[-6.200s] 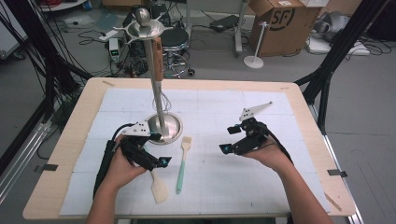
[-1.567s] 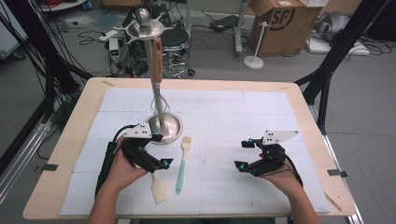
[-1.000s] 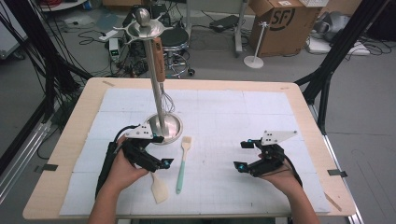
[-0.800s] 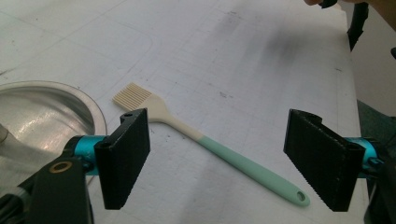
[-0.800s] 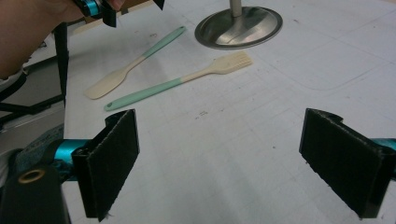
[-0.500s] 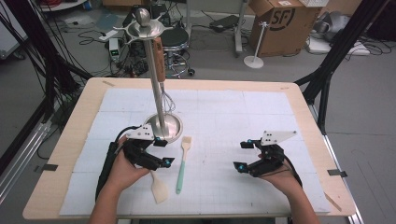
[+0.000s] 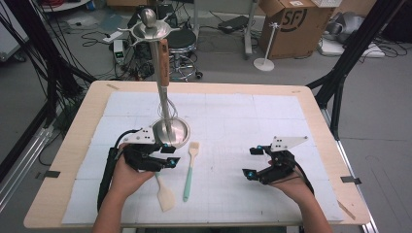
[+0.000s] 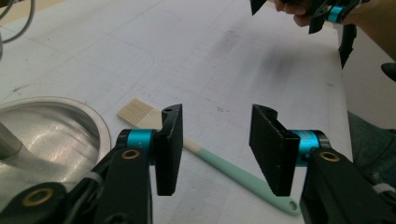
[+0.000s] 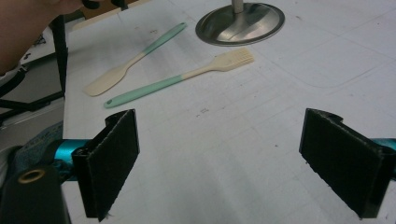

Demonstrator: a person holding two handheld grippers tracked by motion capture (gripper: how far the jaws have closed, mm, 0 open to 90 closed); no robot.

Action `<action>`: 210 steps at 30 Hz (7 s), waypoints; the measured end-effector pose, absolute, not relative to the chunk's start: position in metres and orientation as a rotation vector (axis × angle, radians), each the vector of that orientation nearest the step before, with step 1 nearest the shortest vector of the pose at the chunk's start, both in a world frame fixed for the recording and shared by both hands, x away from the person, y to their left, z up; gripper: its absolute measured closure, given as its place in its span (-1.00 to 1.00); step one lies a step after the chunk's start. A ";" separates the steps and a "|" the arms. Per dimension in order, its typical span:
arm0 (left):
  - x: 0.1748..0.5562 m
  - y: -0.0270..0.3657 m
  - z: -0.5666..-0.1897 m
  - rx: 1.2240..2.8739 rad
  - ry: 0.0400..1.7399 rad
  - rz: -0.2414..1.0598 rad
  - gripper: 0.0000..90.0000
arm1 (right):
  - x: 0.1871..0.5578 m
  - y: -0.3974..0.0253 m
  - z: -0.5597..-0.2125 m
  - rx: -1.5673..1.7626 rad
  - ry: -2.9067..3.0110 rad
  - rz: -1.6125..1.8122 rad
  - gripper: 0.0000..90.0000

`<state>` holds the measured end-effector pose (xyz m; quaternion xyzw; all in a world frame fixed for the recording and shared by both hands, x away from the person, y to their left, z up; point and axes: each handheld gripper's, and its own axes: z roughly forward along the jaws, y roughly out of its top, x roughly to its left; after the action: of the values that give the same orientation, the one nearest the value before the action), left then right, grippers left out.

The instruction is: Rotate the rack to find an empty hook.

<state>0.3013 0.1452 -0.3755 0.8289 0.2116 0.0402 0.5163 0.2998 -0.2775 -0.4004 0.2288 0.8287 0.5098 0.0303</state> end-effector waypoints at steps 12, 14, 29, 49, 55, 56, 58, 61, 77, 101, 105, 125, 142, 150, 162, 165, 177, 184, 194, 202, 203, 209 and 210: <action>0.299 0.150 -0.351 1.913 0.478 0.137 0.75 | 0.300 -0.279 -0.400 0.709 2.552 1.584 -0.74; 0.300 0.150 -0.345 1.916 0.475 0.140 0.81 | 0.301 -0.279 -0.400 0.707 2.551 1.586 -0.74; 0.304 0.154 -0.296 1.918 0.398 0.106 0.95 | 0.301 -0.280 -0.399 0.709 2.546 1.598 -0.74; 0.311 0.172 -0.236 1.879 0.369 0.159 0.99 | 0.303 -0.277 -0.401 0.711 2.559 1.585 -0.74; 0.315 0.169 -0.210 1.909 0.360 0.202 0.99 | 0.302 -0.277 -0.401 0.710 2.557 1.590 -0.74; 0.316 0.169 -0.206 1.911 0.353 0.208 0.99 | 0.302 -0.277 -0.401 0.712 2.558 1.590 -0.74; 0.317 0.169 -0.198 1.914 0.352 0.217 0.99 | 0.303 -0.277 -0.401 0.709 2.559 1.588 -0.74; 0.321 0.169 -0.187 1.927 0.350 0.240 0.99 | 0.303 -0.278 -0.401 0.709 2.559 1.590 -0.74; 0.343 0.171 -0.159 1.877 0.387 0.287 0.99 | 0.304 -0.278 -0.402 0.722 2.562 1.586 -0.74; 0.347 0.200 -0.135 1.787 0.462 0.392 0.99 | 0.303 -0.278 -0.402 0.721 2.565 1.584 -0.74; 0.347 0.202 -0.134 1.784 0.461 0.397 0.99 | 0.304 -0.277 -0.402 0.723 2.566 1.584 -0.74; 0.357 0.220 -0.137 1.710 0.579 0.441 0.99 | 0.304 -0.276 -0.403 0.721 2.571 1.574 -0.74; 0.349 0.211 -0.138 1.730 0.544 0.433 0.99 | 0.303 -0.277 -0.402 0.725 2.568 1.581 -0.74; 0.341 0.208 -0.140 1.743 0.521 0.438 0.99 | 0.303 -0.276 -0.402 0.720 2.569 1.579 -0.74; 0.322 0.192 -0.125 1.733 0.420 0.394 0.99 | 0.303 -0.275 -0.403 0.714 2.571 1.575 -0.74; 0.322 0.184 -0.124 1.746 0.405 0.385 0.99 | 0.303 -0.275 -0.403 0.713 2.571 1.576 -0.74; 0.332 0.150 -0.121 1.810 0.406 0.432 0.98 | 0.303 -0.276 -0.402 0.714 2.572 1.580 -0.74; 0.339 0.147 -0.126 1.817 0.432 0.455 0.97 | 0.303 -0.278 -0.402 0.722 2.567 1.587 -0.74; 0.340 0.157 -0.128 1.802 0.453 0.464 0.98 | 0.303 -0.277 -0.402 0.726 2.567 1.581 -0.74; 0.340 0.175 -0.131 1.780 0.503 0.479 0.99 | 0.303 -0.277 -0.402 0.723 2.567 1.576 -0.74; 0.340 0.176 -0.131 1.775 0.509 0.476 0.99 | 0.303 -0.277 -0.402 0.726 2.568 1.578 -0.74; 0.342 0.182 -0.131 1.769 0.527 0.488 0.99 | 0.304 -0.277 -0.403 0.723 2.567 1.577 -0.74; 0.342 0.184 -0.131 1.766 0.531 0.488 0.99 | 0.304 -0.277 -0.403 0.724 2.568 1.577 -0.74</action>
<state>0.3423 0.1839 -0.1313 0.7550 0.2271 0.2088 0.5786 0.3036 -0.2767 -0.4027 0.2336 0.8285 0.5085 0.0211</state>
